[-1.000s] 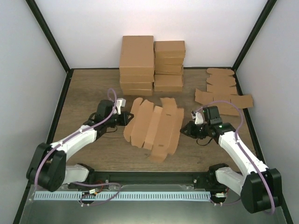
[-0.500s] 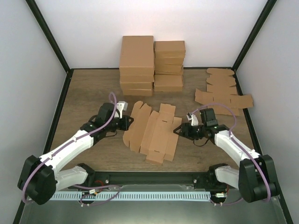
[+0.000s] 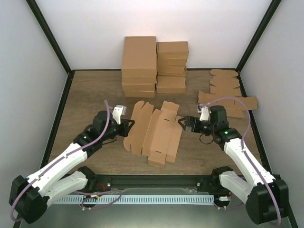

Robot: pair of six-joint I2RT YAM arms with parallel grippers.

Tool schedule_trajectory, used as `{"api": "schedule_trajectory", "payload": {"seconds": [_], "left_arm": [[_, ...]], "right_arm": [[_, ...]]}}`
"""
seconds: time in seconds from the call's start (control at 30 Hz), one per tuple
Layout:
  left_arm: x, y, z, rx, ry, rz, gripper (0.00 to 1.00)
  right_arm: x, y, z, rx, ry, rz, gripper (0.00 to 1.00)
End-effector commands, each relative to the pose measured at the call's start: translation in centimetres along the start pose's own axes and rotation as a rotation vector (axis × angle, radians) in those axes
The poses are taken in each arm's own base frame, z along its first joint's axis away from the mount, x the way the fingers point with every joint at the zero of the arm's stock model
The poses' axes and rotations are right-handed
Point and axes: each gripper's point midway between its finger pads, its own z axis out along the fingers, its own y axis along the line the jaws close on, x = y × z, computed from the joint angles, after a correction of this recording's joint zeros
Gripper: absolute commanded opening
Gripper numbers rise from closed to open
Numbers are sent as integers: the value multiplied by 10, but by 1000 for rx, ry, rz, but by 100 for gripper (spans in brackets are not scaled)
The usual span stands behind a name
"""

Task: Fold the paper box

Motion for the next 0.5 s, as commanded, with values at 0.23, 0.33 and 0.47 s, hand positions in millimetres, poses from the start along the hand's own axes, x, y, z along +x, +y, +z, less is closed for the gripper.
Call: {"api": "schedule_trajectory", "payload": {"seconds": [0.23, 0.33, 0.47], "left_arm": [[-8, -11, -16, 45, -79, 32, 7], [-8, -12, -17, 49, -80, 36, 7], [-7, -12, -17, 55, -77, 33, 8]], "right_arm": [[-13, -7, -1, 46, -65, -8, 100], [1, 3, 8, -64, -26, -16, 100], [25, 3, 18, -153, 31, 16, 100]]}}
